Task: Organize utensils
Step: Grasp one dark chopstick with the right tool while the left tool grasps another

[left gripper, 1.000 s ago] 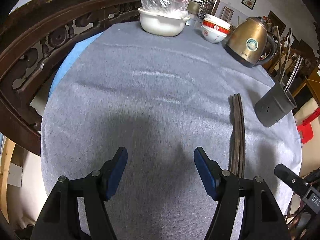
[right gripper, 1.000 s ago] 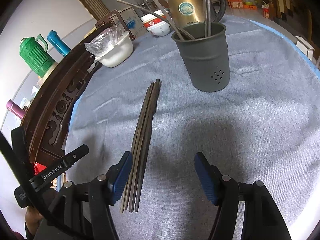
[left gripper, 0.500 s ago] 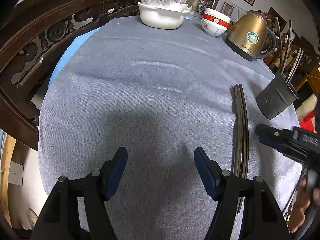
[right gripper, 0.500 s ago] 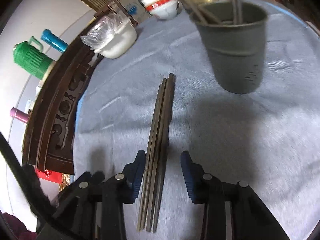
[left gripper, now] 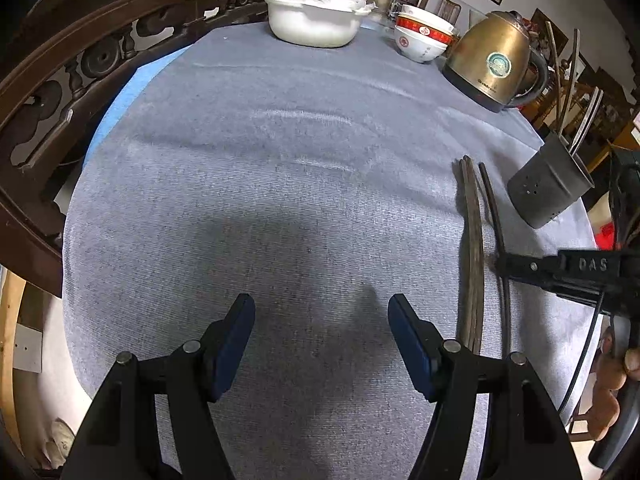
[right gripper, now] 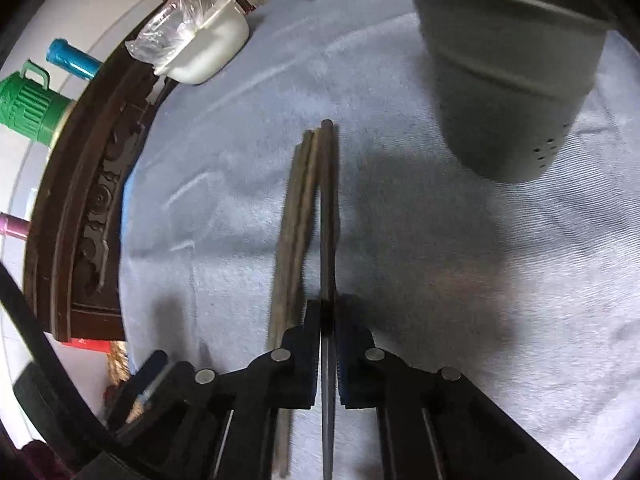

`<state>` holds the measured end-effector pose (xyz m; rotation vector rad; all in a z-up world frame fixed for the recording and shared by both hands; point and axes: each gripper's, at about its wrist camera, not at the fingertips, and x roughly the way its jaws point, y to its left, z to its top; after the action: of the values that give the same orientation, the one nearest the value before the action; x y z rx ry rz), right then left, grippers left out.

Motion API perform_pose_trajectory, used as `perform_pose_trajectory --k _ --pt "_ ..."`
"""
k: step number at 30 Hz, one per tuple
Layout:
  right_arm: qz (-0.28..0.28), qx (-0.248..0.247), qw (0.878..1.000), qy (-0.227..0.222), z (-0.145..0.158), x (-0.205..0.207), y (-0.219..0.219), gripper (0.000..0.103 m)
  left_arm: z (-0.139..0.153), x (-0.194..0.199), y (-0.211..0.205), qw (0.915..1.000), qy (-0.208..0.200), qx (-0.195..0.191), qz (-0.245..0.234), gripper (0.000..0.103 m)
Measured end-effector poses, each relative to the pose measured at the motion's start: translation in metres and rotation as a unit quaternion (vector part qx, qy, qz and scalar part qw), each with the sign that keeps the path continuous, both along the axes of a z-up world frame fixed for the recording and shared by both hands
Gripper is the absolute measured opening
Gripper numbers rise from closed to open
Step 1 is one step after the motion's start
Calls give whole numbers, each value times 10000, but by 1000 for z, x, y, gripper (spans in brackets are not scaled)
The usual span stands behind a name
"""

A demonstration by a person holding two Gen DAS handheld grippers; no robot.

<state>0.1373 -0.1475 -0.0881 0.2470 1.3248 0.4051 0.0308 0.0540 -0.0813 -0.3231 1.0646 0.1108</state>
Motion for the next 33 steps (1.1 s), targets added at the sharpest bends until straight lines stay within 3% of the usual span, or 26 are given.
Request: perform_pose_trajectory --k 5,9,15,21,26,33 --pt "147 -382 9991 67 2 -2 -14 11 0 9 -4 9997 169 -127 -77 70" --pt "185 -347 9992 77 2 -1 -14 12 6 25 -24 9982 350 -105 -466 70" --pt "50 98 9999 60 -3 -3 -27 11 9 56 -65 9901 573 -3 -1280 70" --pt "-58 507 9987 40 -7 -7 -49 11 -5 93 -86 9829 1133 293 -1420 71" --pt "-36 724 9973 59 -9 -10 -62 11 -9 102 -93 9781 1288 789 -1434 71" --pt "4 858 9963 90 -11 -13 -69 10 -7 96 -61 9870 1267 85 -987 67"
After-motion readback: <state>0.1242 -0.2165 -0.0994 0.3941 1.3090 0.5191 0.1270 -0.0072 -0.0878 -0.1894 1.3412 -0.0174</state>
